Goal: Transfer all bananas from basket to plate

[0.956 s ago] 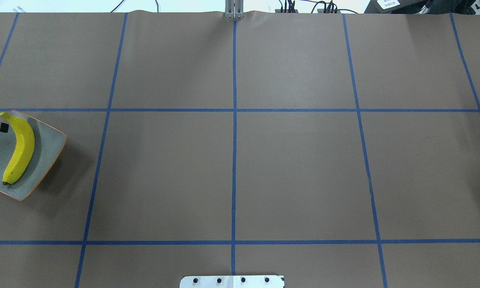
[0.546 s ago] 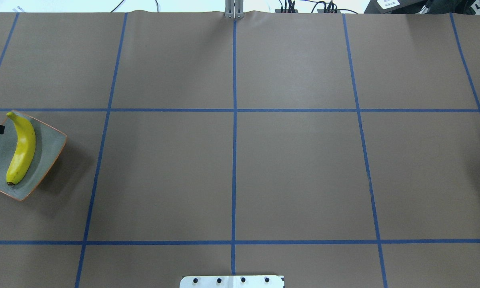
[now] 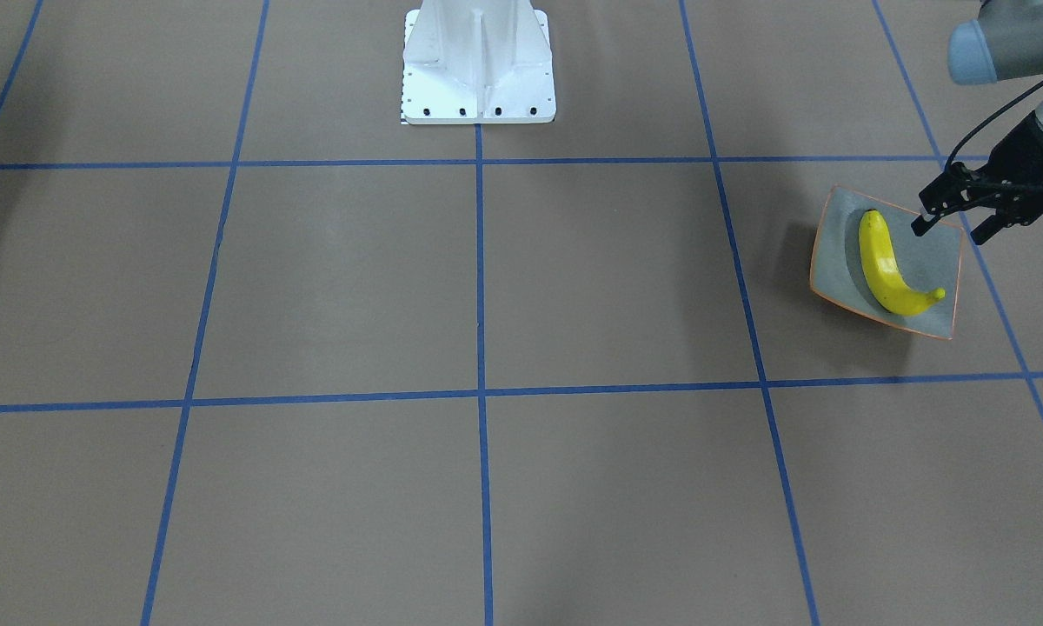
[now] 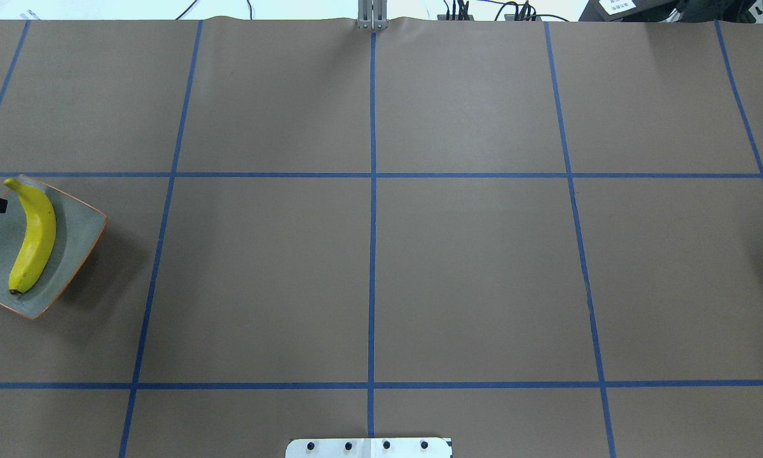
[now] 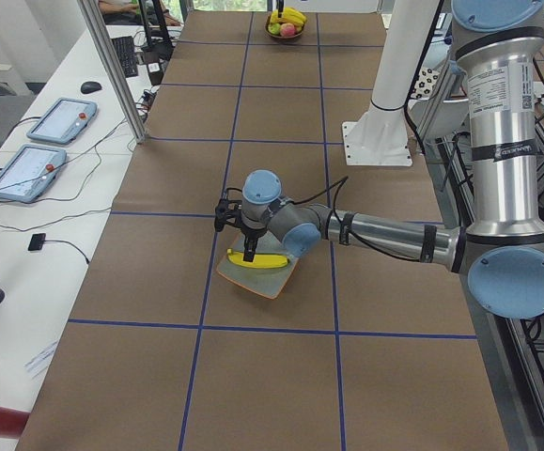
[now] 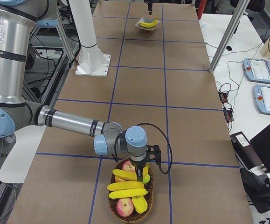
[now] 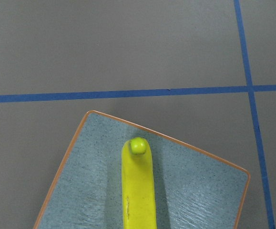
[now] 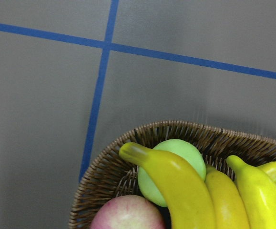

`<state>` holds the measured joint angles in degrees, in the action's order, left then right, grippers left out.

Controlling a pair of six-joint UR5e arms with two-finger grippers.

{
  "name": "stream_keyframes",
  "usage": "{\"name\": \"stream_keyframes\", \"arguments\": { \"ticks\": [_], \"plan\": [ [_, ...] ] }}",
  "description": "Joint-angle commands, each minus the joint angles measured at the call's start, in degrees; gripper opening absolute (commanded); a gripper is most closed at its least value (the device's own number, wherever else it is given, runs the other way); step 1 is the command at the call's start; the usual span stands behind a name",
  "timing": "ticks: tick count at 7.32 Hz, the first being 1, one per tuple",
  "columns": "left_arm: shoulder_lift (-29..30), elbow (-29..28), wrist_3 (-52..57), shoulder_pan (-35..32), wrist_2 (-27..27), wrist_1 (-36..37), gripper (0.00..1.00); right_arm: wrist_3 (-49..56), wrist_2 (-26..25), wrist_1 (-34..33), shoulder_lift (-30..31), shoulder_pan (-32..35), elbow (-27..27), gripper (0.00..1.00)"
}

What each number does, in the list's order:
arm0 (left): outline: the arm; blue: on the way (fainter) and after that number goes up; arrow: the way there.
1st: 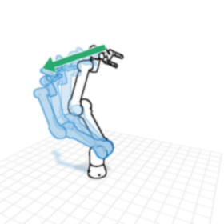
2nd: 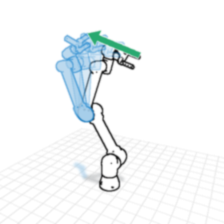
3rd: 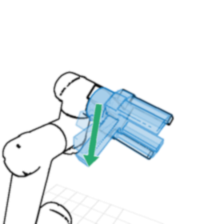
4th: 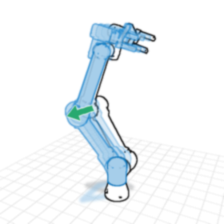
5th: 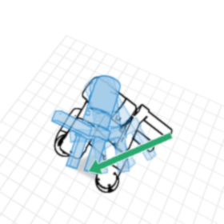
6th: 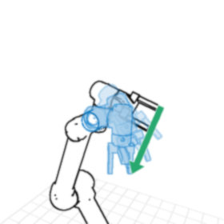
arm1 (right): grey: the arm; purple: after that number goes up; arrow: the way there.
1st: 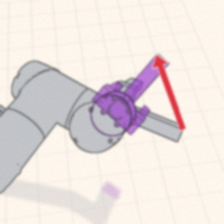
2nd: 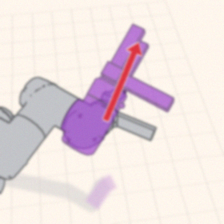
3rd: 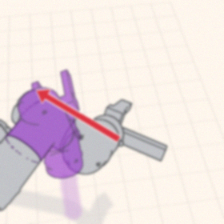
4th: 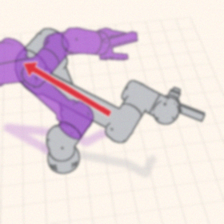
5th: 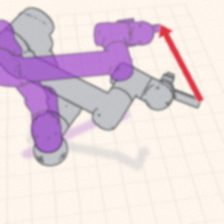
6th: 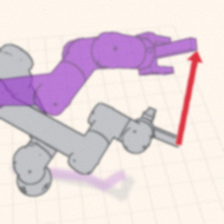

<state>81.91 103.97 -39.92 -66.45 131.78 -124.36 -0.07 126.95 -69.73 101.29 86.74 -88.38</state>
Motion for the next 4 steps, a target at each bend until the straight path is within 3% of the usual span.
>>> {"name": "stream_keyframes", "arguments": {
  "ticks": [1, 4],
  "plan": [
    [0.09, 0.35, -0.33, -0.08, 0.32, 0.0, 1.0, 1.29, 0.23, 0.04, 0.4, -0.08, 0.4, 0.79],
    [0.0, 0.71, -0.51, -0.08, 0.5, 0.0, 1.0, 5.87, -0.56, -0.05, 0.41, -0.17, 1.63, 0.78]
  ]
}}
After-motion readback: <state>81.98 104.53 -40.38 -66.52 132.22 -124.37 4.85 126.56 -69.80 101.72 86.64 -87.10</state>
